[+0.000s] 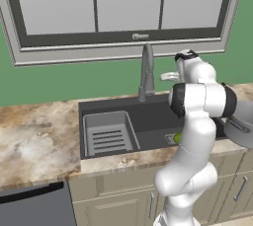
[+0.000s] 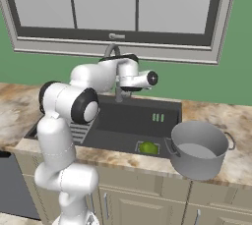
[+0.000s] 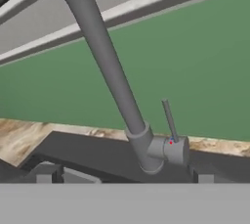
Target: Dump the lettuce from the pot into the sink. Then turn on the water and wash the lettuce. Then turn off the water and put the lettuce back in the pot.
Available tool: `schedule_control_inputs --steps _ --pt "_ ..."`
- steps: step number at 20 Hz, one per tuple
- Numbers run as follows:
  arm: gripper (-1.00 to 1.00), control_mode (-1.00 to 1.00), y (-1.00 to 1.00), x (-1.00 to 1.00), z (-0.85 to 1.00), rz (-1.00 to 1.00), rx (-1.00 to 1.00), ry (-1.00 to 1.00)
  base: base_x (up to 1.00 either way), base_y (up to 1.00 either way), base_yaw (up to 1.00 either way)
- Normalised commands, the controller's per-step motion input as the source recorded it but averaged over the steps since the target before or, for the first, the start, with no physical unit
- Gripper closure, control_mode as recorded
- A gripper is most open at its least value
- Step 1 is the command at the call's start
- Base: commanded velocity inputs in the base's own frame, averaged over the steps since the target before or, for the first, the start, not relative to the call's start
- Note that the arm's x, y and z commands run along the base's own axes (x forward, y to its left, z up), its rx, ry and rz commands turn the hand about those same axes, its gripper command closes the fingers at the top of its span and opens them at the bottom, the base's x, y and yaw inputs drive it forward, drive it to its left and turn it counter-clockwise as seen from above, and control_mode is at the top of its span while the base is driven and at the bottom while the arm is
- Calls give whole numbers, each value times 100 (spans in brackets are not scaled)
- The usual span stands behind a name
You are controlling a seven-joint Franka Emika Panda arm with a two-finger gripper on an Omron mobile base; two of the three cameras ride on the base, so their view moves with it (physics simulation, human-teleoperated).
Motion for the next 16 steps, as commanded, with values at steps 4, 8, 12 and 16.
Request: schedule_control_inputs --steps 4,8,12,16 --pt "-100 -100 19 21 -18 0 4 0 0 0 0" --pt "-100 -100 13 33 -16 0 4 1 0 0 0" --pt "-100 -100 11 41 -12 0 4 2 0 0 0" --pt "-100 -100 6 42 -10 0 3 4 0 0 0"
